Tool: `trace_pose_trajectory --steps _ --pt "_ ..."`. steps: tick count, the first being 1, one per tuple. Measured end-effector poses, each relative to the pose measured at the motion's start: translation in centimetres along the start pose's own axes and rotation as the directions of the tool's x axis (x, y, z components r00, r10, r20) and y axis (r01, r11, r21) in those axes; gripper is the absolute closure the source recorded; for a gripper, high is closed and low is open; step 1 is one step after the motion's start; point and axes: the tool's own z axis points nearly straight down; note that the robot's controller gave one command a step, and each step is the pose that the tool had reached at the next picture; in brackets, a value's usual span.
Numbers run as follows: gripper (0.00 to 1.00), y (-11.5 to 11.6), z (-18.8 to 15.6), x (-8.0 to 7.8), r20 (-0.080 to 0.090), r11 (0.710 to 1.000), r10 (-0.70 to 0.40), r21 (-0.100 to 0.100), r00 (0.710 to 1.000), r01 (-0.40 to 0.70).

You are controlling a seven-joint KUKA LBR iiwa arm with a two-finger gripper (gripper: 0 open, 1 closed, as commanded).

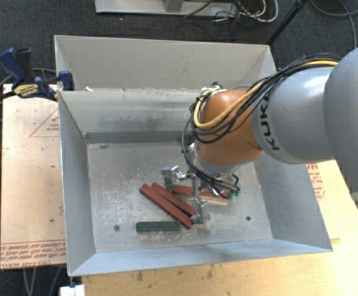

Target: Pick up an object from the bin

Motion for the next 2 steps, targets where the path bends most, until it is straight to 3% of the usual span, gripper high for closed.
trace_pose_trajectory --steps 1,2 --pt "0.00 -5.8 0.8 0.1 0.008 0.710 -0.704 0.014 0.710 0.704" --pt "0.00 -13.7 0.5 -3.9 -0.003 0.321 -0.947 0.009 0.321 0.947"
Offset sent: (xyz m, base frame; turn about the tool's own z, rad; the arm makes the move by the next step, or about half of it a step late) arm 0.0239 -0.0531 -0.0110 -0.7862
